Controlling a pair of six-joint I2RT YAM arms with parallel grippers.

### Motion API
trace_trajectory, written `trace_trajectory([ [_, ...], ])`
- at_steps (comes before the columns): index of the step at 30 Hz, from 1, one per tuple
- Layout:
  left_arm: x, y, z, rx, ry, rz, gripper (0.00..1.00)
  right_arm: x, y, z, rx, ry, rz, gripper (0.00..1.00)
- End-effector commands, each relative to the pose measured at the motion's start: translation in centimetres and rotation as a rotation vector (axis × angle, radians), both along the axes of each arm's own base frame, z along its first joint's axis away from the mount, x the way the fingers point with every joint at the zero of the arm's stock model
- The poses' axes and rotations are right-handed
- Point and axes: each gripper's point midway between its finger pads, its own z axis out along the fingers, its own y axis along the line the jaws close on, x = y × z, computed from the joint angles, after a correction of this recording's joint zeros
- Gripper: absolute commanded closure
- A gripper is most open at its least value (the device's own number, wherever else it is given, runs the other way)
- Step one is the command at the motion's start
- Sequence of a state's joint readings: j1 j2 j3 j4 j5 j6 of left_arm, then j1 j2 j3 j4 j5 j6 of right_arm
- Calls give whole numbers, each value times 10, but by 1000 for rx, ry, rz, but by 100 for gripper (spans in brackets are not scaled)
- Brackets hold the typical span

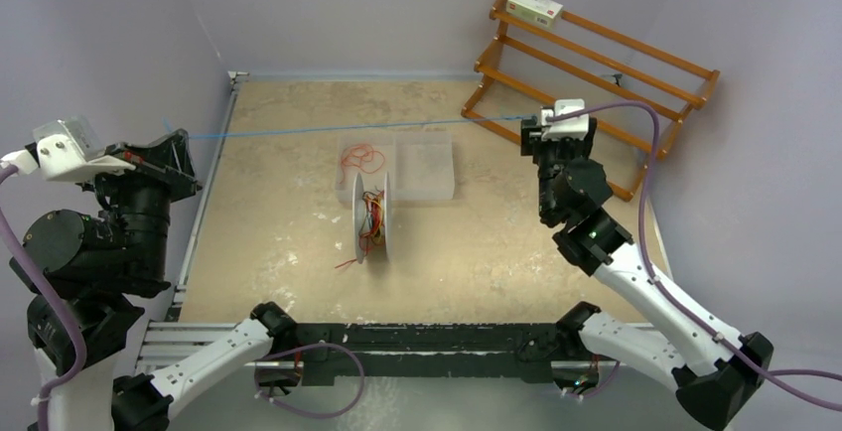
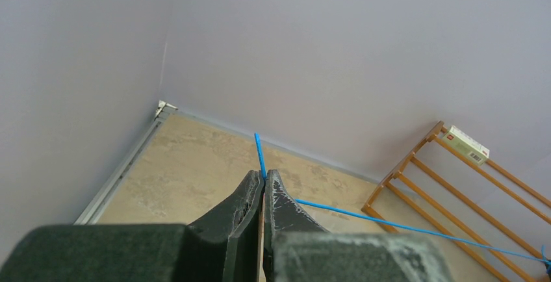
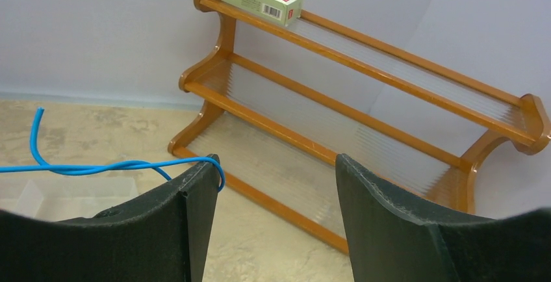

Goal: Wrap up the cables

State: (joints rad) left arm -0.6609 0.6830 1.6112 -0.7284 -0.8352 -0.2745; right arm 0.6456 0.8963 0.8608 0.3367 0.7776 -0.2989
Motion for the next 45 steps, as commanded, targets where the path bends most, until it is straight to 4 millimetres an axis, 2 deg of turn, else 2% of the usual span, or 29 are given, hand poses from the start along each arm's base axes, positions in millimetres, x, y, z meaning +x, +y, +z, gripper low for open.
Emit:
trace_trajectory([
  [1, -24, 38, 20, -41, -63, 127, 100, 1, -35, 2, -18, 0, -156, 33],
  [4, -28, 42, 22, -43, -66, 138, 100, 5, -43, -3, -45, 18, -190, 31],
  [7, -33, 48, 23, -51, -74, 148, 100, 10, -52, -12, -67, 47, -239, 24],
  [12, -40, 55, 23, -58, -80, 165, 100, 21, -55, -19, -75, 60, -228, 17],
  [20, -47, 61, 22, -58, -81, 173, 100, 33, -64, -23, -72, 74, -216, 16],
  [26, -40, 51, 23, -37, -75, 136, 100, 34, -53, -21, 14, 62, -145, 16],
  [32, -30, 37, 30, -15, -70, 89, 100, 25, -32, -3, 86, 33, 9, 16],
  [36, -17, 17, 34, 18, -61, 22, 100, 13, -12, 18, 108, -4, 155, 17],
  [40, 0, -10, 35, 48, -43, -61, 100, -8, 15, 40, 108, -51, 351, 18],
  [42, 9, -27, 35, 52, -43, -117, 100, -24, 27, 66, 106, -103, 457, 18],
  [45, 24, -57, 34, 61, -42, -221, 100, -48, 48, 86, 81, -138, 617, 18],
])
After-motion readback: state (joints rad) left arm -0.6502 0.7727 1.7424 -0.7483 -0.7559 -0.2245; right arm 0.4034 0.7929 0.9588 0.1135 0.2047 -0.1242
